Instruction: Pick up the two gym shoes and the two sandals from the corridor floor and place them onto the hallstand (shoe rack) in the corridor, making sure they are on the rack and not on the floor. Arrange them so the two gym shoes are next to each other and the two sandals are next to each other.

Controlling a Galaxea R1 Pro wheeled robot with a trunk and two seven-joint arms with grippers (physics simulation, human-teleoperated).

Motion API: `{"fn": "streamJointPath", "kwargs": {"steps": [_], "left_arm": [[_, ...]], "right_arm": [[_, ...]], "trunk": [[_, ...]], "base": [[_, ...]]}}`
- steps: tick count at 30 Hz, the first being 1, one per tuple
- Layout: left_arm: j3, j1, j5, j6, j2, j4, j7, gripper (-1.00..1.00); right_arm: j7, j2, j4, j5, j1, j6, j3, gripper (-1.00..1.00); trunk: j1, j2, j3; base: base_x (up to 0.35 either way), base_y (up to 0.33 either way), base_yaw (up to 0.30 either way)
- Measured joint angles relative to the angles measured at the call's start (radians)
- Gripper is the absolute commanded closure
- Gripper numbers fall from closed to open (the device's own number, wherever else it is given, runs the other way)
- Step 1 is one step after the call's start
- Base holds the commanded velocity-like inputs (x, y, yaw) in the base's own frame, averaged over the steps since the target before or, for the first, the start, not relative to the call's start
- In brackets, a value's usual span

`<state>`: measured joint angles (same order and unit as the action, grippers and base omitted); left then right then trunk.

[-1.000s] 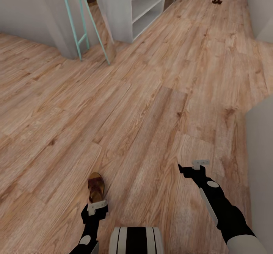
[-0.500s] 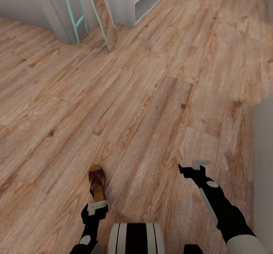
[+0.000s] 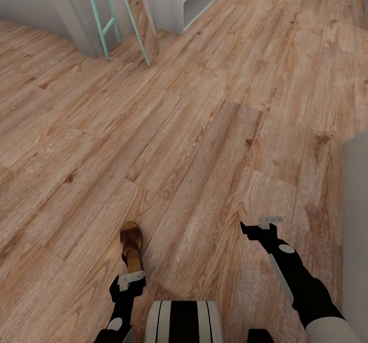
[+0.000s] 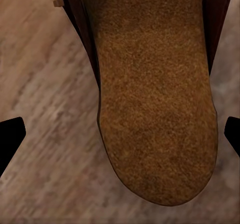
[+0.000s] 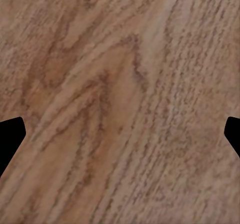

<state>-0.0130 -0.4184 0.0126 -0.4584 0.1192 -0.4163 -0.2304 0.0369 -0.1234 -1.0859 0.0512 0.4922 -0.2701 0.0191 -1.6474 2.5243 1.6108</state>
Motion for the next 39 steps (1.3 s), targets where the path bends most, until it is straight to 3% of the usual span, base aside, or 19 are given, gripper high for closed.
{"fn": "streamJointPath", "kwargs": {"steps": [23,27,39], "left_arm": [[0.000,0.000,0.000,0.000,0.000,0.000,0.000,-1.00],[0.000,0.000,0.000,0.001,0.000,0.001,0.000,-1.00],[0.000,0.000,0.000,0.000,0.000,-0.003,0.000,-1.00]], "right_arm": [[0.000,0.000,0.000,0.000,0.000,0.000,0.000,-1.00],[0.000,0.000,0.000,0.000,0.000,0.000,-0.001,-1.00],[0.000,0.000,0.000,0.000,0.000,-0.001,-0.001,-1.00]], "trunk": [[0.000,0.000,0.000],[-0.002,0.001,0.015],[-0.002,0.001,0.016]], "base": [[0.000,0.000,0.000],[0.000,0.000,0.000],[0.000,0.000,0.000]]}}
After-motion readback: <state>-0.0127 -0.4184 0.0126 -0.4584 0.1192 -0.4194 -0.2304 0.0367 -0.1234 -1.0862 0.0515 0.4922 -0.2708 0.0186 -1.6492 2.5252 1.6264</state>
